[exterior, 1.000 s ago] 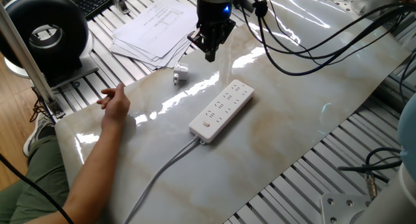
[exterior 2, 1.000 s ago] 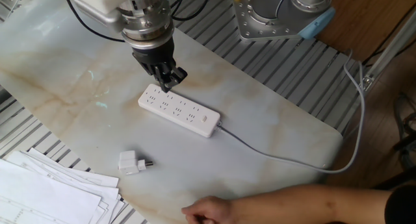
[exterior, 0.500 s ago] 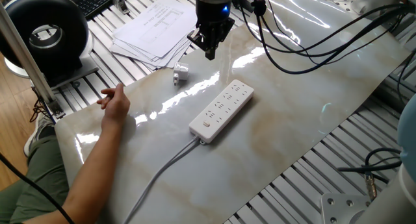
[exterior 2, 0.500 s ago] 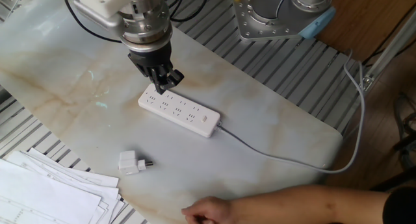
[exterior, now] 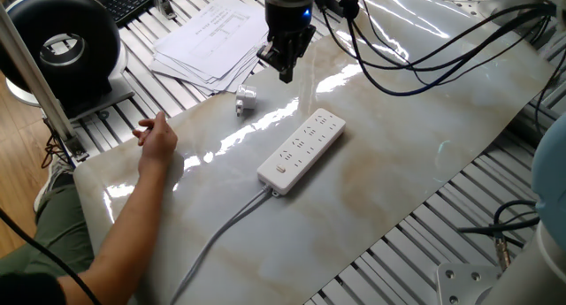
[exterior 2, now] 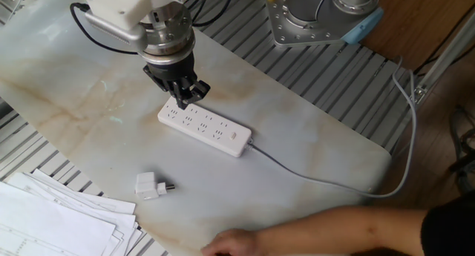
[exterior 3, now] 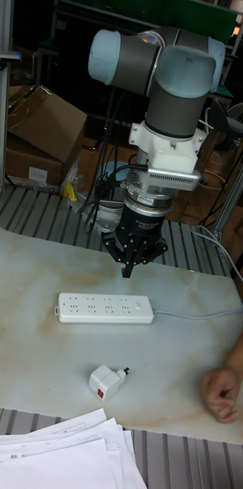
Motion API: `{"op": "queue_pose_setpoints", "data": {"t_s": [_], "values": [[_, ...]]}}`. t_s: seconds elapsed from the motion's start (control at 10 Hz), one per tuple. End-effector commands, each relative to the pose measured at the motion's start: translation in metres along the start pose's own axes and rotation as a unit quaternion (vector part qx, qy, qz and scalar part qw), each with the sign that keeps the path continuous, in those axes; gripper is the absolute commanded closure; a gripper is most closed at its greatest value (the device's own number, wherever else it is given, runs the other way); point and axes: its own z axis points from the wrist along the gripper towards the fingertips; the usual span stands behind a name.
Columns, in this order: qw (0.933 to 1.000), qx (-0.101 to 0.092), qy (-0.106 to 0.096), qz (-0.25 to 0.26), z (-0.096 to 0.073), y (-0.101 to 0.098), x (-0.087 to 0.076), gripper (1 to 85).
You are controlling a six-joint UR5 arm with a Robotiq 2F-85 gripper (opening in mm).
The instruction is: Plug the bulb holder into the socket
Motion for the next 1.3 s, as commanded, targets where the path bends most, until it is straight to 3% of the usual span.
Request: {"op": "queue_pose_setpoints", "data": {"t_s": [0.0,0.3,0.5,1.2], "values": [[0.9998,-0.013,0.004,-0.013,0.002,0.006,0.001,84.3],[0.9998,-0.021,0.002,-0.007,0.001,0.007,0.002,84.3],[0.9993,-0.035,-0.004,-0.007,0.000,0.014,0.001,84.3],[0.9989,-0.046,-0.006,-0.005,-0.008,0.019,0.005,84.3]]}}
